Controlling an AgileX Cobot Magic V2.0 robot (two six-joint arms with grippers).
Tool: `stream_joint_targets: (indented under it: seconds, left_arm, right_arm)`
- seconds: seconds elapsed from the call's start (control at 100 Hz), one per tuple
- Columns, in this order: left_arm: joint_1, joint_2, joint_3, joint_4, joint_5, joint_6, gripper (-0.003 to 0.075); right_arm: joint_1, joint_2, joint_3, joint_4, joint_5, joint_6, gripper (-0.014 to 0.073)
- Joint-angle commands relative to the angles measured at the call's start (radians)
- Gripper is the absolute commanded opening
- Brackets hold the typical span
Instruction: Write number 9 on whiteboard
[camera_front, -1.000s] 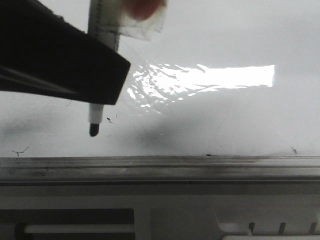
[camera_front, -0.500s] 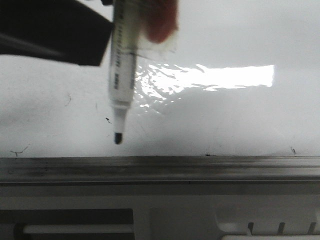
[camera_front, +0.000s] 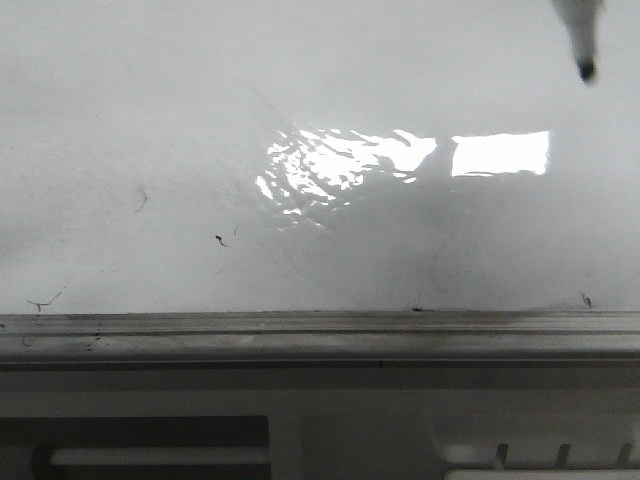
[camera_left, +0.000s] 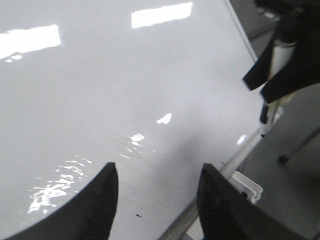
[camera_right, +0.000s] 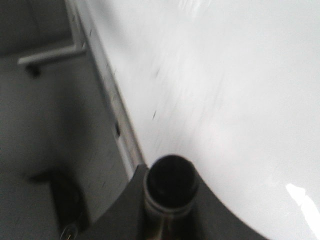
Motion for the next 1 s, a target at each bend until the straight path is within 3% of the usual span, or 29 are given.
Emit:
stream_joint_targets:
  seconds: [0.0,0.11,0.2,0.29,0.46,0.62,0.99]
  left_arm:
    - [0.003,0.001,-0.032,-0.044,-0.089,-0.017,0.0251]
    - [0.003,0.001,-0.032,-0.045,-0.087,-0.017,0.0228]
    - [0.003,0.001,-0.032,-0.045,-0.074,-0.017,0.0228]
    - [0.003,0.001,-0.032,-0.045,-0.064,-0.017,0.0228]
    - [0.003,0.001,-0.032,-0.045,-0.064,-0.017,0.0228]
    - [0.003,0.001,-0.032,-0.045,-0.066,-0.017,0.0228]
    - [0.003,0.001,-0.032,-0.045,-0.066,-0.017,0.0228]
  right_arm:
    - [0.049,-0.102,0.041,-0.035,-0.322,0.019,-0.004]
    - [0.092,-0.202,0.296,-0.119,-0.783,0.019,-0.004]
    - [0.046,-0.221,0.499,-0.182,-1.142,0.015,-0.0041]
    - [-0.024,-0.2,0.619,-0.17,-1.367,0.015,-0.0045]
    - [-0.121,-0.135,0.663,-0.092,-1.405,0.015,-0.0045]
    - [-0.131,-0.078,0.663,-0.059,-1.527,0.015,-0.0046]
    - [-0.132,0.058,0.663,0.056,-1.589,0.017,-0.005]
